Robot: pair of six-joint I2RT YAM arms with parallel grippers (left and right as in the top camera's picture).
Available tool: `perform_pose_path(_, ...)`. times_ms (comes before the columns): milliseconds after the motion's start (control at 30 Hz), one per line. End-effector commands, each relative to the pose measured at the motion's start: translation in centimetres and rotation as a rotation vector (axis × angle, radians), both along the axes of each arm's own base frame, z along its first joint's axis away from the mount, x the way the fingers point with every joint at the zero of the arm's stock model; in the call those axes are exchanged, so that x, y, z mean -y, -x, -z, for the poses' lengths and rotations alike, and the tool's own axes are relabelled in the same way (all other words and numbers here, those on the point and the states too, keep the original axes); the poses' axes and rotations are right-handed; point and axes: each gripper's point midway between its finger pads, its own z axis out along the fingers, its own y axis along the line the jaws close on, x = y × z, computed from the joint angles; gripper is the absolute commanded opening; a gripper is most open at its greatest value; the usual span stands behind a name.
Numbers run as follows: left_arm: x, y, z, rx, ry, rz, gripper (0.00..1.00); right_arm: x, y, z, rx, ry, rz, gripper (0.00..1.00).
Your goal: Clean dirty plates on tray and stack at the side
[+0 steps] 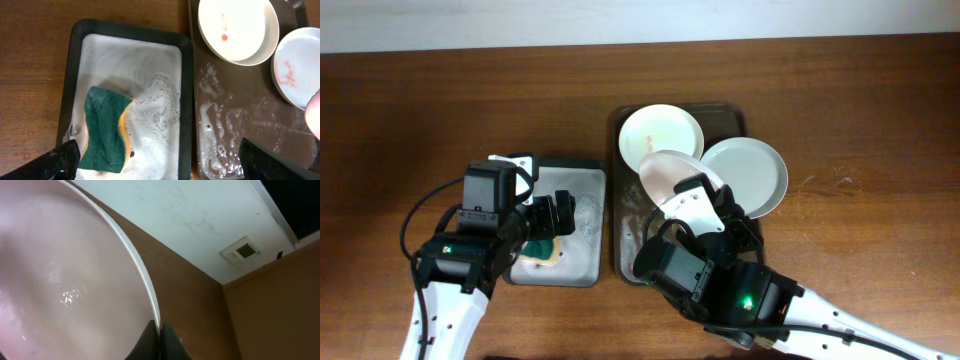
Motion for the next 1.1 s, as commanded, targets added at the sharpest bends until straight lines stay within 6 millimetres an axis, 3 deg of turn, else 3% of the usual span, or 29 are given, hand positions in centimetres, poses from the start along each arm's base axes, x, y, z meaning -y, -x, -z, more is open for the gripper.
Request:
perform_pose_path(0,0.2,-0.2,-0.9,0.023,0.012,0.013,0.99,0.4,0.2,-1.5,0.032,0.000,0.007,0.04)
perform_pose_path(433,0.2,-0.2,-0.9,0.024,0.012,0.013,0.99,-0.3,0.5,-0.1,-0.039,-0.046,-0.027,0.04)
perform_pose_path(500,0.2,-0.2,-0.9,0.023,0.012,0.013,0.99,0.3,0.6,0.0,-0.044,-0.022,-0.011,0.04)
perform_pose_path(533,0.2,-0.2,-0.9,0.023,0.012,0.013,0.99,-0.6,0.4,0.5,-0.060,-0.109,-0.022,0.04)
perform_pose_path(600,0.2,-0.2,-0.9,0.023,0.012,0.013,1.00,0.7,0.3,-0.3,-0.028,0.004,0.004,0.04)
perform_pose_path(633,0.2,-0.2,-0.9,0.024,0.012,0.013,0.99,1.0,0.2,-0.3,-0.014,-0.035,0.029,0.04)
perform_pose_path(667,0.2,-0.2,-0.9,0.024,0.012,0.013,0.99,-0.2,0.4,1.0,-0.091,-0.072,-0.025,0.04)
perform_pose_path(700,0.2,-0.2,-0.9,0.024,0.012,0.013,0.99,0.6,0.6,1.2,-0.112,0.011,-0.025,0.04)
perform_pose_path(733,0.2,-0.2,-0.9,0.023,0.012,0.013,0.99,1.5,0.6,1.1,-0.079,-0.051,0.041,0.04)
perform_pose_path(767,0.2,-0.2,-0.9,0.024,0.012,0.013,0.99,0.7,0.8,1.9,-0.128,-0.094,0.014,0.04)
perform_pose_path(833,0.2,-0.2,-0.9,0.024,0.012,0.013,0.99,2.0,0.9,1.6,-0.118,0.012,0.036,0.04)
perform_pose_path(867,0.2,-0.2,-0.9,0.023,0.012,0.013,0.99,2.0,0.9,1.9,-0.099,-0.118,0.087,0.04)
perform_pose_path(900,0.2,-0.2,-0.9,0.023,0.012,0.013,0.99,1.3,1.0,2.6,-0.149,-0.111,0.049,0.04)
perform_pose_path(933,0.2,-0.2,-0.9,0.024,0.012,0.013,1.00,2.0,1.2,3.0,-0.175,-0.080,0.060,0.04)
perform_pose_path(967,0.2,-0.2,-0.9,0.024,0.012,0.013,0.99,2.5,1.3,3.7,-0.188,-0.183,0.125,0.04)
perform_pose_path(1033,0.2,-0.2,-0.9,0.024,0.012,0.013,0.99,2.8,2.0,7.5,-0.383,-0.515,0.291,0.04)
perform_pose_path(1067,0.2,-0.2,-0.9,0.024,0.012,0.013,1.00,3.2,1.8,8.0,-0.415,-0.564,0.323,0.04)
